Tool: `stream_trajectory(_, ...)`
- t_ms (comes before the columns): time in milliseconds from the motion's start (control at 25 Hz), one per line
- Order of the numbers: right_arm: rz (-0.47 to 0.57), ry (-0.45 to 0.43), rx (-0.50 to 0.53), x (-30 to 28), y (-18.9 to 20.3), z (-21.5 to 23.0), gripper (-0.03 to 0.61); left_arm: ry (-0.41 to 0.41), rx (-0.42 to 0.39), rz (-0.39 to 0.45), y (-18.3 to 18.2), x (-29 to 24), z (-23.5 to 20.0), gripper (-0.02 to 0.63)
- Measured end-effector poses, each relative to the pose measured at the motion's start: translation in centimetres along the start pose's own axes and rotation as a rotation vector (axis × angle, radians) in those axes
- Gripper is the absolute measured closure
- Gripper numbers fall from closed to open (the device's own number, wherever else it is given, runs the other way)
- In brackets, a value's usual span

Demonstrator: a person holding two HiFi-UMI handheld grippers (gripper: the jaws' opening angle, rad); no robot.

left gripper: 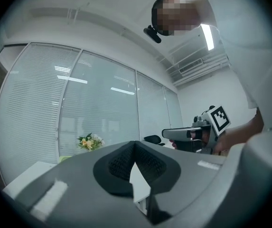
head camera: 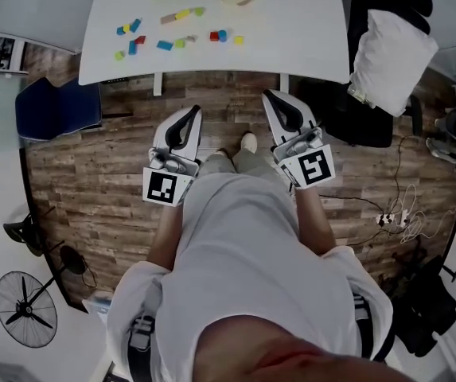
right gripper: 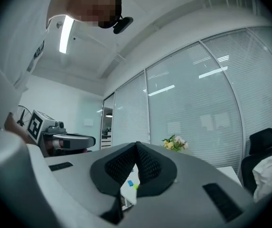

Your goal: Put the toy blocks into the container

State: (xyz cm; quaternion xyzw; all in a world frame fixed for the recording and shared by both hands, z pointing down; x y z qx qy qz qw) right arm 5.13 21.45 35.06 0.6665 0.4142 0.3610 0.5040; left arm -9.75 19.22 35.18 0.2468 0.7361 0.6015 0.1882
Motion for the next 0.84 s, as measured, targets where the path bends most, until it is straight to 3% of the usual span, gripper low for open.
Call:
stream_trajectory(240,0.004,0.008,0.024,3.5,-1.6,-4.5,0.578,0.041,0.014,0.037,-0.2,4.8,2.4,0.618)
stream_trajectory(560,-0.085,0.056,0.035,9.4,-2.1,-11.2,0.578,0.078,0.079,0.023,2.5,11.8,5.3,0.618)
stream_trajectory(840,-0.091,0.055,0.052,14.1,-4.5,-13.4,0.578,0.112,0.080,0.028,0.4,14.6,10.1,0.618)
Point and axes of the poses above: the fingertips, and each gripper's own axes: x backward along the fingers, z to its right, y out of its underside, the point moved 2 cm from there along x, backward along the fingers, and after that the axes turned 14 degrees about x, right-handed, at the moved point
